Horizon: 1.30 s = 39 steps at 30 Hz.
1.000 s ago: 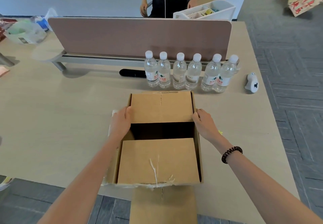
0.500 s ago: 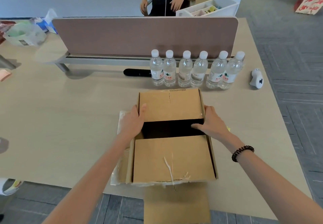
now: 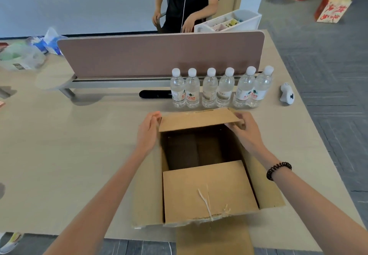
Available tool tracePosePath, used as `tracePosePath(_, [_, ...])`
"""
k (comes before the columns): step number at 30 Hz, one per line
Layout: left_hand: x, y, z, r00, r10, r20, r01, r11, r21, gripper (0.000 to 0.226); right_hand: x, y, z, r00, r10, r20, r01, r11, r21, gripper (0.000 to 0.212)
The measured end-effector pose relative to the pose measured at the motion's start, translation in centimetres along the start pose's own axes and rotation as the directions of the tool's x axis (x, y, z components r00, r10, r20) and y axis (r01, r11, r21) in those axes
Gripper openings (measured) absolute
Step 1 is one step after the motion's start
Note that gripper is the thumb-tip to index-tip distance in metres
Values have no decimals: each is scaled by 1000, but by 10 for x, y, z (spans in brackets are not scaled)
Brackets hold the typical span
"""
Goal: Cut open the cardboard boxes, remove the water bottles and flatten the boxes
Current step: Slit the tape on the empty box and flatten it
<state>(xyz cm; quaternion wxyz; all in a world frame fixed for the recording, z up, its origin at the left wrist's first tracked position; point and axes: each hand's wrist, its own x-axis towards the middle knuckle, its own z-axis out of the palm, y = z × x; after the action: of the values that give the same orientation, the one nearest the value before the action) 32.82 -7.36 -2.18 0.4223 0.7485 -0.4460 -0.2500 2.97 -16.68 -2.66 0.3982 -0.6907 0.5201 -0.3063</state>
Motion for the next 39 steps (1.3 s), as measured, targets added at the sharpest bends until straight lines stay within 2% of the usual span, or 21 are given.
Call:
tracePosePath(2, [8, -3, -3, 999, 4, 36, -2, 998, -68, 36, 12, -5, 4, 1000, 1, -22, 0, 999, 50, 39])
tracePosePath(4, [14, -6, -4, 995, 22, 93, -11, 993, -117, 45, 25, -8, 6, 998, 28, -56, -25, 998, 66, 27])
tracePosePath(6, [22, -8, -5, 989, 23, 146, -9, 995, -98, 30, 41, -11, 6, 994, 70, -90, -62, 994, 90, 22])
tracePosePath(8, [28, -12, -1, 986, -1, 168, 12, 998, -63, 16, 53, -14, 4, 993, 73, -96, -64, 993, 101, 27])
tracePosePath(11, [44, -22, 4, 989, -87, 122, 89, 996, -11, 44, 70, -19, 5, 991, 119, -60, -114, 990, 87, 41])
tracePosePath(14, [52, -22, 10, 991, -108, 82, 106, 994, 27, 25, 80, -19, 9, 987, 153, -45, -150, 987, 59, 39])
tracePosePath(17, [53, -18, 16, 996, -55, 76, 54, 998, 9, 28, 83, -16, 14, 982, 186, -43, -186, 982, 15, 36])
tracePosePath(19, [53, -17, 19, 995, -56, 79, 58, 998, -29, 11, 83, -14, 18, 980, 193, -48, -194, 981, -3, 29])
tracePosePath(21, [52, -13, 21, 994, -76, 73, 79, 996, -45, 33, 80, -12, 20, 980, 187, -62, -186, 982, 14, 26])
tracePosePath(24, [52, -15, 22, 996, -77, 54, 80, 995, -59, 50, 79, -13, 19, 983, 163, -79, -162, 986, 25, 41])
tracePosePath(26, [55, -17, 23, 998, -44, 40, 45, 998, -32, 62, 79, -13, 19, 990, 117, -78, -121, 992, -40, 47])
tracePosePath(27, [56, -16, 23, 999, -21, 47, 20, 1000, 21, 60, 80, -13, 19, 994, 85, -74, -93, 990, -109, 45])
tracePosePath(29, [57, -17, 27, 996, 31, 80, -44, 985, 168, 41, 80, -10, 20, 999, -8, -48, -7, 954, -299, 30])
tracePosePath(31, [56, -22, 32, 990, 82, 114, -114, 945, 306, 31, 80, -8, 22, 991, -132, 31, 131, 873, -471, 18])
tracePosePath(33, [55, -26, 35, 974, 150, 170, -212, 868, 450, 38, 77, -7, 25, 968, -214, 133, 252, 802, -541, 18])
tracePosePath(36, [53, -27, 34, 907, 280, 316, -420, 668, 614, 60, 69, -11, 29, 940, -205, 272, 328, 761, -560, 22])
tracePosePath(39, [55, -24, 37, 867, 291, 405, -499, 498, 709, 64, 66, -8, 29, 893, -211, 398, 437, 618, -654, 35])
